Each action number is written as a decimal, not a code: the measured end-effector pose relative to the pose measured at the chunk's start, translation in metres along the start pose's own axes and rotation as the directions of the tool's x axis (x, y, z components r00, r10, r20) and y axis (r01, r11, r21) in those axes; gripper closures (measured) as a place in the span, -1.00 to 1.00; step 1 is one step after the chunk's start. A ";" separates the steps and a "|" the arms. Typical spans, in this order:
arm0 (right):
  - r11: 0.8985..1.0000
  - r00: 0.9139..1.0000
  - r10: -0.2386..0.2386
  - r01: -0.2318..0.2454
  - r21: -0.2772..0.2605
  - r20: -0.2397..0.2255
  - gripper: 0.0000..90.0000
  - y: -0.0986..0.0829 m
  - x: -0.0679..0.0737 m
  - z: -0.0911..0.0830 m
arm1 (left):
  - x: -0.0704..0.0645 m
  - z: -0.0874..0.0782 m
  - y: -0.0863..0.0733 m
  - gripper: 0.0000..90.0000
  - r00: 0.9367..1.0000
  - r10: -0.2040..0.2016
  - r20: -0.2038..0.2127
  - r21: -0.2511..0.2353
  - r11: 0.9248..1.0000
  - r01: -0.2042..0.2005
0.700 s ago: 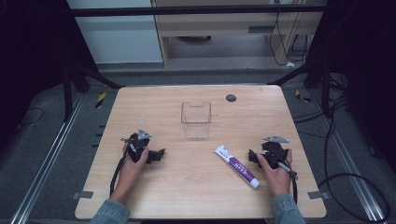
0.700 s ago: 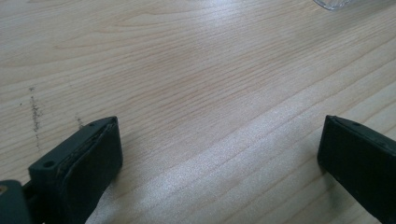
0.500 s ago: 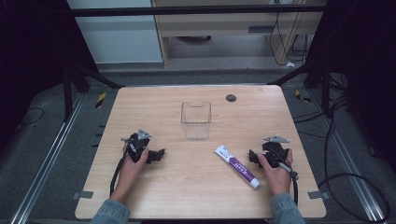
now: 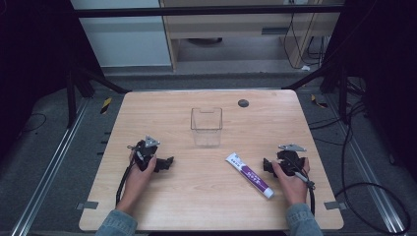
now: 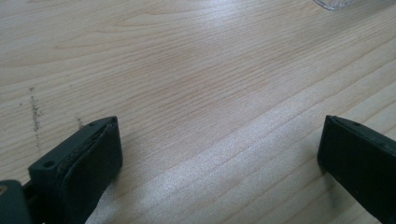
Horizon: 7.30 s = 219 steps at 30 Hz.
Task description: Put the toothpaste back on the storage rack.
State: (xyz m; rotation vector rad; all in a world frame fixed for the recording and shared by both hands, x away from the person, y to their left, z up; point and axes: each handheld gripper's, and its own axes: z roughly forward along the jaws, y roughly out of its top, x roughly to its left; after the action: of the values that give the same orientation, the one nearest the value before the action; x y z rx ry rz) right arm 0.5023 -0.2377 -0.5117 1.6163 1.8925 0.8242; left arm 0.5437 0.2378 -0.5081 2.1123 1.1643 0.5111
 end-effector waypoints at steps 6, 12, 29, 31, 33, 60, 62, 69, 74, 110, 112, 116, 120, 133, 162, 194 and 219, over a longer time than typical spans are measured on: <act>0.998 0.998 -0.054 0.053 -0.032 -0.034 -0.73 0.005 0.003 -0.019 | 0.000 0.000 0.000 -1.00 1.000 0.000 -0.001 0.000 1.000 0.000; 0.990 0.987 -0.143 0.143 -0.008 -0.075 -0.63 0.008 0.012 -0.050 | 0.000 0.000 0.000 -1.00 1.000 -0.002 -0.001 0.000 1.000 0.002; 0.951 0.944 -0.261 0.287 0.112 -0.200 -0.32 0.018 0.046 -0.079 | -0.002 0.000 0.000 -1.00 1.000 -0.022 -0.019 0.000 1.000 0.022; 0.947 0.940 -0.268 0.298 0.123 -0.209 -0.33 0.017 0.051 -0.077 | -0.003 0.000 0.000 -1.00 1.000 -0.022 -0.021 0.000 1.000 0.022; 0.944 0.937 -0.277 0.307 0.124 -0.215 -0.37 0.017 0.055 -0.077 | -0.003 0.000 0.000 -1.00 1.000 -0.022 -0.021 0.000 1.000 0.022; 0.899 0.900 -0.346 0.399 0.180 -0.265 -0.25 0.031 0.090 -0.060 | -0.002 0.001 0.001 -1.00 0.999 -0.026 -0.022 -0.001 1.000 0.026; 0.897 0.898 -0.350 0.404 0.182 -0.268 -0.24 0.031 0.091 -0.057 | -0.002 0.001 0.001 -1.00 0.999 -0.026 -0.022 -0.001 1.000 0.026; 0.890 0.895 -0.340 0.405 0.209 -0.288 -0.13 0.036 0.097 -0.041 | -0.002 0.001 0.001 -1.00 0.999 -0.026 -0.022 -0.001 1.000 0.026; 0.883 0.890 -0.344 0.415 0.220 -0.300 -0.04 0.040 0.101 -0.036 | -0.002 0.001 0.001 -1.00 0.999 -0.026 -0.022 -0.001 1.000 0.026; 0.822 0.881 -0.331 0.445 0.356 -0.338 0.12 0.052 0.110 -0.003 | -0.002 0.001 0.001 -1.00 0.999 -0.025 -0.022 -0.002 1.000 0.025; 0.825 0.886 -0.317 0.433 0.363 -0.338 0.15 0.052 0.110 -0.002 | -0.002 0.001 0.001 -1.00 0.999 -0.025 -0.022 -0.002 1.000 0.025; 0.824 0.884 -0.321 0.437 0.359 -0.340 0.16 0.053 0.110 -0.001 | -0.002 0.001 0.001 -1.00 0.999 -0.025 -0.022 -0.002 1.000 0.025; 0.817 0.882 -0.325 0.444 0.367 -0.342 0.18 0.055 0.111 0.000 | -0.002 0.001 0.001 -1.00 1.000 -0.023 -0.021 0.000 1.000 0.023; 0.814 0.880 -0.328 0.448 0.369 -0.344 0.21 0.055 0.111 0.000 | -0.002 0.001 0.001 -1.00 1.000 -0.022 -0.020 0.000 1.000 0.022; 0.804 0.873 -0.365 0.470 0.364 -0.322 0.63 0.055 0.115 -0.006 | -0.002 0.002 0.001 -1.00 1.000 -0.024 -0.019 -0.002 1.000 0.024; 0.952 0.913 -0.262 0.298 0.072 -0.313 0.76 0.096 0.077 -0.067 | -0.002 0.002 0.002 -1.00 1.000 -0.025 -0.018 -0.003 1.000 0.025; 0.958 0.917 -0.240 0.171 -0.229 -0.319 0.77 0.137 0.105 -0.080 | -0.002 0.002 0.002 -1.00 0.999 -0.026 -0.019 -0.003 1.000 0.026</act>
State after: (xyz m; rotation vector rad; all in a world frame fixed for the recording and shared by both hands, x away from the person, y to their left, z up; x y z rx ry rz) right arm 0.5208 -0.1285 -0.3567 1.1847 2.0948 1.2221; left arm 0.5447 0.2350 -0.5083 2.0911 1.1996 0.5214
